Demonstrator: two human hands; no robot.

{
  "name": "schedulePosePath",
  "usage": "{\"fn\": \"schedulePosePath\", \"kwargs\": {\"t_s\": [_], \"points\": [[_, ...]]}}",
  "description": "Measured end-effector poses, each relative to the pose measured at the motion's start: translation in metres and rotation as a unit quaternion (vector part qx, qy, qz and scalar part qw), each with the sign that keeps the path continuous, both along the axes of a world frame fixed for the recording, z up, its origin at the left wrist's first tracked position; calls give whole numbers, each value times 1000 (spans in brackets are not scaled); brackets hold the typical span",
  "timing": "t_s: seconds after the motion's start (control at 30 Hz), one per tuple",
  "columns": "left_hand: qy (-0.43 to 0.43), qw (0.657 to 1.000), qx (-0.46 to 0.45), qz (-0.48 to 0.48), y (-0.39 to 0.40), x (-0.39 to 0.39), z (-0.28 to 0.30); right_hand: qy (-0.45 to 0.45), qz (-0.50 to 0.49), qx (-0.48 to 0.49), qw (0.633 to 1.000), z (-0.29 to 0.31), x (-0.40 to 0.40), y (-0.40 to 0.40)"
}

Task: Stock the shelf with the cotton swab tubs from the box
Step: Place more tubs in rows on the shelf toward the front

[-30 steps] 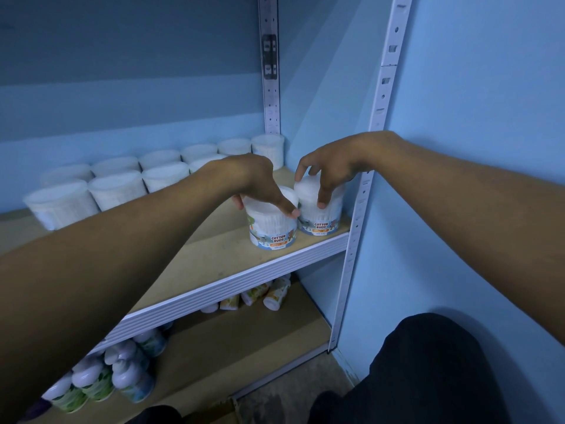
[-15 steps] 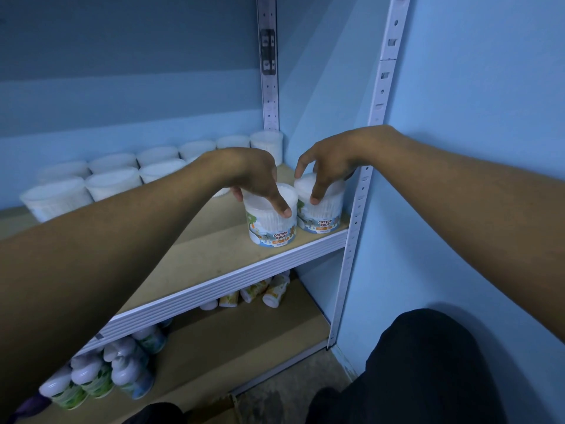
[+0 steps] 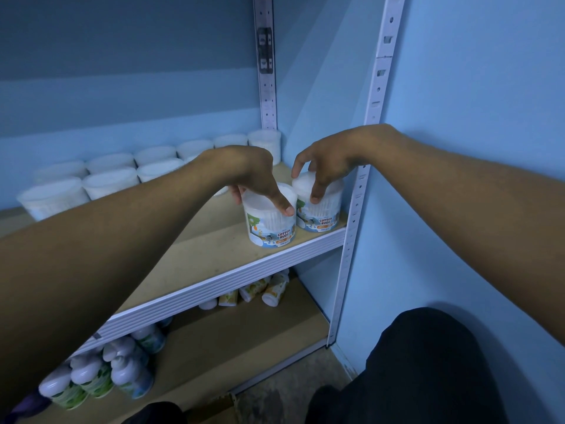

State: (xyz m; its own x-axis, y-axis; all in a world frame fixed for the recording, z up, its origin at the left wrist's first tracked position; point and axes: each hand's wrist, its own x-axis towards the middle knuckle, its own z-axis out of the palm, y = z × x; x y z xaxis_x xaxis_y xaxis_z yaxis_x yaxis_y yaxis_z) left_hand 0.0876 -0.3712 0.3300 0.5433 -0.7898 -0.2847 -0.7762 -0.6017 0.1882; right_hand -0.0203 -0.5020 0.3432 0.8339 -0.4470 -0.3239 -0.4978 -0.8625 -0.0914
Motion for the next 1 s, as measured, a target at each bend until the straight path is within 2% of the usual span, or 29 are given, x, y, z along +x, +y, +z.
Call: {"fn": "schedulePosePath", "kwargs": {"t_s": [0.6,0.73,0.87,1.0], "points": [[-16,1000,-14,-20,12,0,0,16,-9,10,1000,3,3,1],[-1,998,-56,-26,21,13,1,9,1,-12,1000,7,10,4],[-48,995,-78,-26,37,36,2,-37,16,-39,998,8,26,11],[-114,991,-63,-28,61,65,-2,-70,36,-43,996,3,49,22]]}}
